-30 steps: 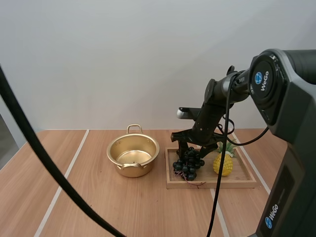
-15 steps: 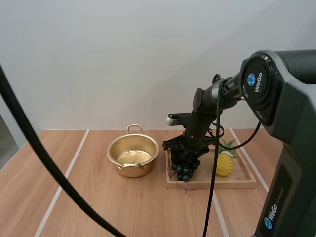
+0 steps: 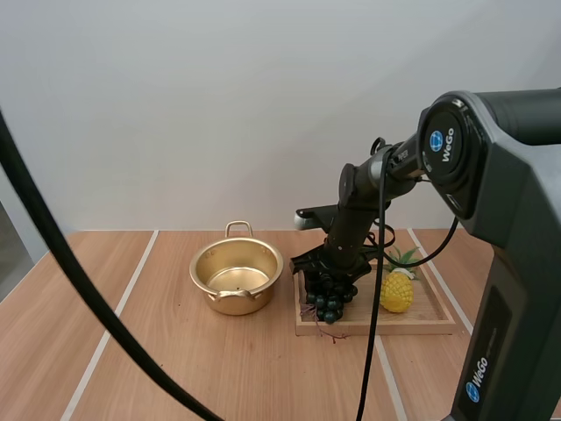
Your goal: Open the pot, put the grape inside, and close it
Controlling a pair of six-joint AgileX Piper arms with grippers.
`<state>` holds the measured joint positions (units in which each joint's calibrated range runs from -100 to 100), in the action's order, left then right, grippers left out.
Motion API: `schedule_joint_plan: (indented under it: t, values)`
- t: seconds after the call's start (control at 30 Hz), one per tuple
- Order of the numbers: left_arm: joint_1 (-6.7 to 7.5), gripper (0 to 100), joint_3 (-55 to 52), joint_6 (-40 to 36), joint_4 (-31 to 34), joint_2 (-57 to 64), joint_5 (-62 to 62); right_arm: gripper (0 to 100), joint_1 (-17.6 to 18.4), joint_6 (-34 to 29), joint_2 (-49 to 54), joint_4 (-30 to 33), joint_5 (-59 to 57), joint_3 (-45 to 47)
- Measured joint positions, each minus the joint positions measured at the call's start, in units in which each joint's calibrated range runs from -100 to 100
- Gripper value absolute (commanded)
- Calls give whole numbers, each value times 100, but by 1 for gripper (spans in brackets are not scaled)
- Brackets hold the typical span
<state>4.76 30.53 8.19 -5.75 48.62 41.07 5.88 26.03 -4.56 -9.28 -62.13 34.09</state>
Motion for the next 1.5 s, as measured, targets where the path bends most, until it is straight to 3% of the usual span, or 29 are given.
schedule_joint_plan:
  t: [0.23, 0.27, 0.33, 0.37, 0.9, 1.5]
  values:
    - [0, 0, 0, 0, 0, 0, 15, 97, 8, 0, -25, 69, 35, 0]
    - [0, 0, 0, 0, 0, -13, 15, 79, 8, 0, -25, 69, 35, 0]
    - [0, 0, 0, 0, 0, -26, 34, 17, 8, 0, -39, 82, 72, 0]
    - [0, 0, 0, 0, 0, -23, 34, 0, 8, 0, -39, 92, 91, 0]
    - [0, 0, 0, 0, 0, -38, 55, 0, 8, -33, 334, 239, -269, 0]
    - [0, 0, 0, 0, 0, -38, 55, 0, -73, -672, 3013, 561, -497, -1555]
